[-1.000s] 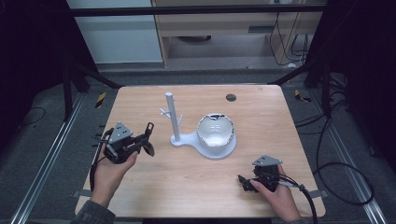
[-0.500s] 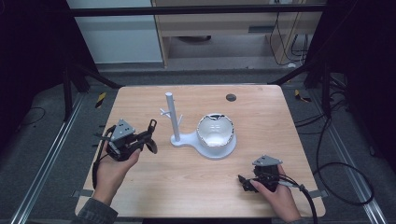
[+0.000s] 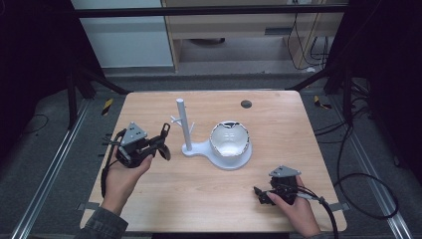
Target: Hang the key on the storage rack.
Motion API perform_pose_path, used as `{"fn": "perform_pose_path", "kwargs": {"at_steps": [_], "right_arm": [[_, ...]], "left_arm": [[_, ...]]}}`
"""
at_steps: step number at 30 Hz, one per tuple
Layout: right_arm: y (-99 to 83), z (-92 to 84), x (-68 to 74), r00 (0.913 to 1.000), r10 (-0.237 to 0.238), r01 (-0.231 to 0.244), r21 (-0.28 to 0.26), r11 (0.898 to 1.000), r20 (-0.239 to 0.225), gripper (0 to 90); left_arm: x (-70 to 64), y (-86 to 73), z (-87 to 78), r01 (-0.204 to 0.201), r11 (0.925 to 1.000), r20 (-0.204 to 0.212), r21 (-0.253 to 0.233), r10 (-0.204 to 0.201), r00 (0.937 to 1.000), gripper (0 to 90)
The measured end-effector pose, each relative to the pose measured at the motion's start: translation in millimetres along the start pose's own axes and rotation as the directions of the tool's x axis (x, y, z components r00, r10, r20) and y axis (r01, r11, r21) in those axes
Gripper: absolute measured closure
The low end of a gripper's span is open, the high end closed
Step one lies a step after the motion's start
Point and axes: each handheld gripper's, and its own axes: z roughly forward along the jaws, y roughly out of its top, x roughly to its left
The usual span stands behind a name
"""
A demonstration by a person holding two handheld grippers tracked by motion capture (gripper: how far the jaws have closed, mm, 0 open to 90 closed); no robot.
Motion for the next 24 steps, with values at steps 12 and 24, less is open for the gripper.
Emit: {"fn": "perform_pose_path", "kwargs": {"at_steps": [12, 24], "right_arm": [[0.0, 0.0, 0.0, 1.0000, 0.000, 0.000, 0.000, 1.000, 0.000, 0.5], [0.0, -0.1, 0.0, 1.0000, 0.000, 0.000, 0.000, 1.000, 0.000, 0.4]], "left_arm": [[-0.8, 7.7, 5.2, -0.012, 0.9999, 0.005, 0.004, 0.012, 0.9999, 80.4], [-1.2, 12.3, 12.9, -0.016, 0.9998, -0.012, 0.015, 0.016, 0.9998, 80.4]]}}
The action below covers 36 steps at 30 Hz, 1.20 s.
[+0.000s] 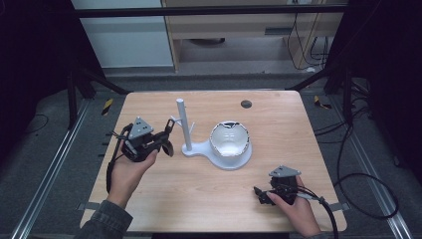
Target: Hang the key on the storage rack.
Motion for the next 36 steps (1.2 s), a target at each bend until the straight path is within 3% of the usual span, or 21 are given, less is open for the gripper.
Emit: {"fn": "perform_pose_path", "kwargs": {"at_steps": [17, 25, 36], "right_arm": [[0.0, 0.0, 0.0, 1.0000, 0.000, 0.000, 0.000, 1.000, 0.000, 0.4], [0.0, 0.1, -0.1, 1.0000, -0.001, 0.001, 0.000, 1.000, 0.000, 0.5], [0.0, 0.1, -0.2, 1.0000, -0.002, 0.002, 0.000, 1.000, -0.001, 0.5]], "left_arm": [[1.5, -0.2, 12.2, 0.009, 0.9999, -0.007, 0.011, -0.009, 0.9999, 80.3], [1.3, -0.4, 24.3, 0.039, 0.9992, -0.012, -0.001, -0.039, 0.9992, 80.3], [-1.1, 0.0, 37.2, 0.051, 0.9987, -0.013, -0.001, -0.051, 0.9986, 80.2]]}}
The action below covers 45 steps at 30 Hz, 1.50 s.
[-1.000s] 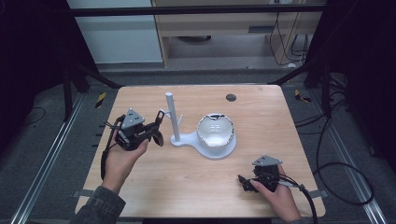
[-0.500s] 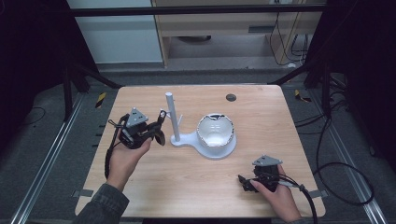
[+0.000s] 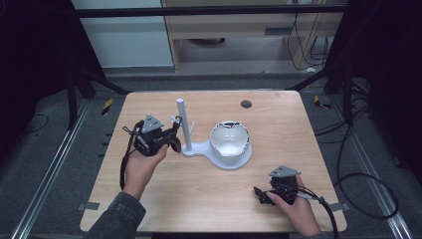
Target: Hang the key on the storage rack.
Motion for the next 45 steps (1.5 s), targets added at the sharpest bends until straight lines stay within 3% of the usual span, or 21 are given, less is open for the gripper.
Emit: {"fn": "perform_pose_path", "kwargs": {"at_steps": [38, 45], "right_arm": [[0.0, 0.0, 0.0, 1.0000, 0.000, 0.000, 0.000, 1.000, -0.001, 0.5], [0.0, -0.1, 0.0, 1.0000, 0.001, -0.001, 0.000, 1.000, -0.001, 0.5]], "left_arm": [[-1.9, -7.3, 20.1, 0.031, 0.9993, 0.011, -0.021, -0.030, 0.9995, 79.9], [-4.2, -5.6, 16.7, 0.040, 0.9987, 0.007, -0.031, -0.040, 0.9992, 71.8]]}}
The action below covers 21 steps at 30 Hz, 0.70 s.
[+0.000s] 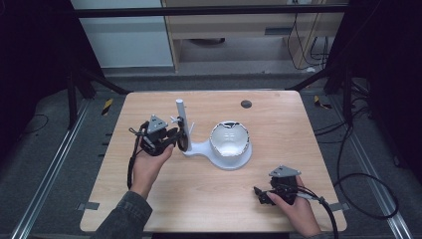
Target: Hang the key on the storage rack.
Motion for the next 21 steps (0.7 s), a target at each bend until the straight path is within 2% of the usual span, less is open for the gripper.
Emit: {"fn": "perform_pose_path", "kwargs": {"at_steps": [6, 10, 17, 18, 21], "right_arm": [[0.0, 0.1, -0.1, 1.0000, -0.001, 0.001, 0.000, 1.000, -0.001, 0.5], [0.0, 0.1, -0.1, 1.0000, -0.001, 0.001, 0.000, 1.000, 0.000, 0.5], [0.0, 0.1, -0.1, 1.0000, -0.001, 0.001, 0.000, 1.000, 0.000, 0.4], [0.0, 0.1, 0.0, 1.0000, -0.001, 0.001, 0.000, 1.000, 0.000, 0.4], [0.0, 0.1, -0.1, 1.0000, -0.001, 0.001, 0.000, 1.000, 0.000, 0.4]], "left_arm": [[-4.7, -1.3, -9.1, -0.025, 0.9995, 0.006, 0.018, 0.025, 0.9997, 64.2], [-9.4, -5.1, -19.8, -0.050, 0.9986, 0.022, 0.017, 0.050, 0.9985, 63.1], [-12.2, -10.2, -30.4, -0.103, 0.9935, 0.027, 0.048, 0.102, 0.9944, 61.9], [-12.5, -10.4, -31.1, -0.097, 0.9941, 0.033, 0.048, 0.096, 0.9949, 61.8], [-13.6, -10.9, -33.1, -0.112, 0.9920, 0.042, 0.058, 0.110, 0.9931, 60.9]]}}
